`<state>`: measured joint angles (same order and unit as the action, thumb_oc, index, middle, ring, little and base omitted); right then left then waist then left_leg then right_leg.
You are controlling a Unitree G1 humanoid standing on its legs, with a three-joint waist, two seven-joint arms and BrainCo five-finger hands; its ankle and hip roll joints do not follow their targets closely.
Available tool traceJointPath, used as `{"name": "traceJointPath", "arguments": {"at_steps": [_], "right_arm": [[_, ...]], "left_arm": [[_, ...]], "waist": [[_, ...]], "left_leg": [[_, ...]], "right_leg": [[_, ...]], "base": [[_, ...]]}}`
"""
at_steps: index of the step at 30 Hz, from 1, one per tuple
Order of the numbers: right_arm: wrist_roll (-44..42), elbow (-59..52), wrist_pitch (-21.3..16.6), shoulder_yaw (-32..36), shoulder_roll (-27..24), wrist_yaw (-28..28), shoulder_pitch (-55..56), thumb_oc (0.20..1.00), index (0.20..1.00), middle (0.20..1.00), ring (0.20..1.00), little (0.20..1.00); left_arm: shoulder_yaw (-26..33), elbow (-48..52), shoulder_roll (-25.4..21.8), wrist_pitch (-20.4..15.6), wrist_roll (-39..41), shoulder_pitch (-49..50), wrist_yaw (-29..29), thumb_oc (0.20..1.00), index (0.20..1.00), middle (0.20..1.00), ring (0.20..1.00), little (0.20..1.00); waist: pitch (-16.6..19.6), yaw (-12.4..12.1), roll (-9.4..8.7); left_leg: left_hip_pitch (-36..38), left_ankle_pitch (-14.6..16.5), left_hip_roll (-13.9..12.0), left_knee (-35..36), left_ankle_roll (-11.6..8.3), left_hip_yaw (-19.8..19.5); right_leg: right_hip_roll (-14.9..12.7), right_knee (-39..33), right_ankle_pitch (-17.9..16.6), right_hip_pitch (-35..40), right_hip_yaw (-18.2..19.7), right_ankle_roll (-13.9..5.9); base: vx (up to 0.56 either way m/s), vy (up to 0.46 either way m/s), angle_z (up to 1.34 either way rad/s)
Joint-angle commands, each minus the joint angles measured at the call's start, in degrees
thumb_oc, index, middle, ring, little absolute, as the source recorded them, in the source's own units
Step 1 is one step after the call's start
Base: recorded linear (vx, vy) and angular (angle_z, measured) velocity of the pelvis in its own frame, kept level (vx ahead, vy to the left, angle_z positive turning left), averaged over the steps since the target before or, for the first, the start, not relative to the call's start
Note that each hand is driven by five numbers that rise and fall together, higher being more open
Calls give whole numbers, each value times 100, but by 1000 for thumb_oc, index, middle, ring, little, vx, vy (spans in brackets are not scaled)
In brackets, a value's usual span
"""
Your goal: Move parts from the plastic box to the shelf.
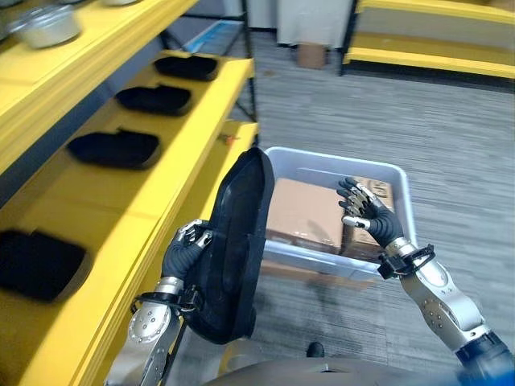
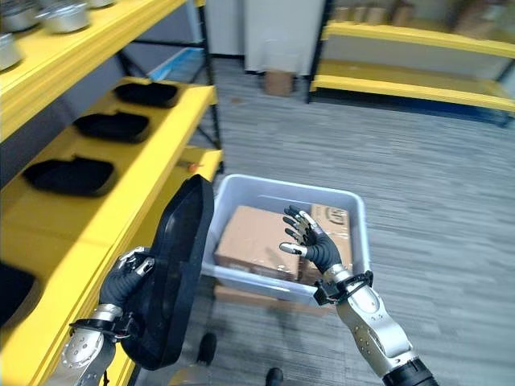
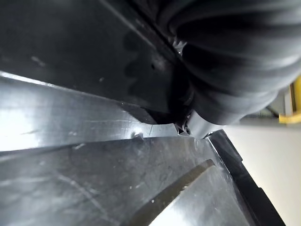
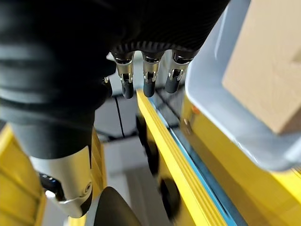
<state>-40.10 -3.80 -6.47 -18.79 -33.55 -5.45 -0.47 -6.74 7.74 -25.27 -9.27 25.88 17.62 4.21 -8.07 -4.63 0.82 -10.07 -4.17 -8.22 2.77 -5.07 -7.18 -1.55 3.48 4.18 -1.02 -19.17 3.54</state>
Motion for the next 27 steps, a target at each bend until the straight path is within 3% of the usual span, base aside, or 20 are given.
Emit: {"name": "traceJointPath", "arguments": {"at_steps": [1,3,5,6,11,16,18,20,23,24,25,26,27], "right_arm": [[16,-324,-350,92,65,29,-73,1000,1000,1000,1000,1000],[-8,-295,-291,109,200,18,95,1000,1000,1000,1000,1000],[-13,-325,-266,208,266,66,191,1000,1000,1000,1000,1000],[-13,-327,-264,208,264,67,193,1000,1000,1000,1000,1000],[37,-242,-247,212,501,129,123,1000,1000,1000,1000,1000],[111,-144,-154,41,596,81,-63,1000,1000,1000,1000,1000],[190,-98,-77,3,656,58,-97,1000,1000,1000,1000,1000],[179,-91,-68,12,680,54,-92,1000,1000,1000,1000,1000],[168,36,-64,-41,924,88,-64,1000,1000,1000,1000,1000],[154,67,-70,-60,975,101,-60,1000,1000,1000,1000,1000],[141,63,-57,-103,1007,104,-73,1000,1000,1000,1000,1000],[141,63,-57,-101,1008,104,-78,1000,1000,1000,1000,1000],[137,51,-44,-174,1018,73,-122,1000,1000,1000,1000,1000]], "left_arm": [[291,111,72,-367,-35,-508,-10,200,200,200,200,200],[241,51,119,-340,-103,-672,-5,200,200,200,200,200],[240,38,151,-355,-148,-716,28,200,200,200,200,200],[238,38,153,-355,-148,-715,28,200,200,200,200,200],[564,48,-7,-352,-436,-640,190,200,200,200,200,200],[862,76,-26,-363,-468,-506,294,200,200,200,200,200],[924,81,-36,-328,-518,-496,294,200,200,200,200,200],[931,109,-67,-329,-542,-489,265,200,200,200,200,200],[922,126,-210,-323,-744,-524,262,200,200,200,200,200],[898,100,-242,-321,-791,-566,264,200,200,200,200,200],[868,54,-277,-347,-812,-585,274,200,200,200,200,200],[868,51,-278,-349,-812,-591,274,200,200,200,200,200],[842,5,-304,-366,-812,-625,287,200,200,200,200,200]], "waist": [[95,325,-161],[281,523,-167],[397,619,-61],[395,621,-58],[477,438,-113],[442,253,-245],[362,71,-409],[350,55,-443],[327,-3,-514],[329,15,-509],[298,110,-508],[308,109,-520],[266,178,-490]], "left_leg": [[654,-257,-132,-831,-6,229],[1224,28,-138,-1129,8,581],[1409,313,-73,-567,24,570],[1416,312,-74,-559,25,569],[1412,527,153,83,173,561],[1309,680,340,-51,299,480],[1075,791,649,-277,414,268],[1034,808,740,-315,450,218],[1010,761,1039,-187,623,85],[1037,725,1062,-125,656,57],[1068,681,1081,-65,695,5],[1045,656,1098,-61,703,10],[1076,614,1059,-6,734,-1]], "right_leg": [[-404,215,176,-123,14,-503],[-491,121,88,-68,-331,-480],[-595,170,29,-3,-532,-601],[-595,171,30,1,-535,-604],[-962,36,-304,205,-772,-843],[-1158,-75,-528,266,-808,-994],[-1454,-150,-872,324,-973,-1197],[-1532,-158,-983,335,-992,-1250],[-1769,-142,-1344,261,-888,-1410],[-1775,-51,-1325,215,-777,-1394],[-1696,107,-1376,95,-368,-1352],[-1712,108,-1391,68,-361,-1352],[-1524,284,-1278,-123,147,-1278]], "base": [[-202,-22,69],[-81,89,145],[-5,194,154],[37,236,110],[21,220,46],[-23,179,21],[-90,333,45],[-51,215,63],[-56,335,21],[-28,286,17],[-17,146,10],[-42,115,28],[-65,121,39]]}}
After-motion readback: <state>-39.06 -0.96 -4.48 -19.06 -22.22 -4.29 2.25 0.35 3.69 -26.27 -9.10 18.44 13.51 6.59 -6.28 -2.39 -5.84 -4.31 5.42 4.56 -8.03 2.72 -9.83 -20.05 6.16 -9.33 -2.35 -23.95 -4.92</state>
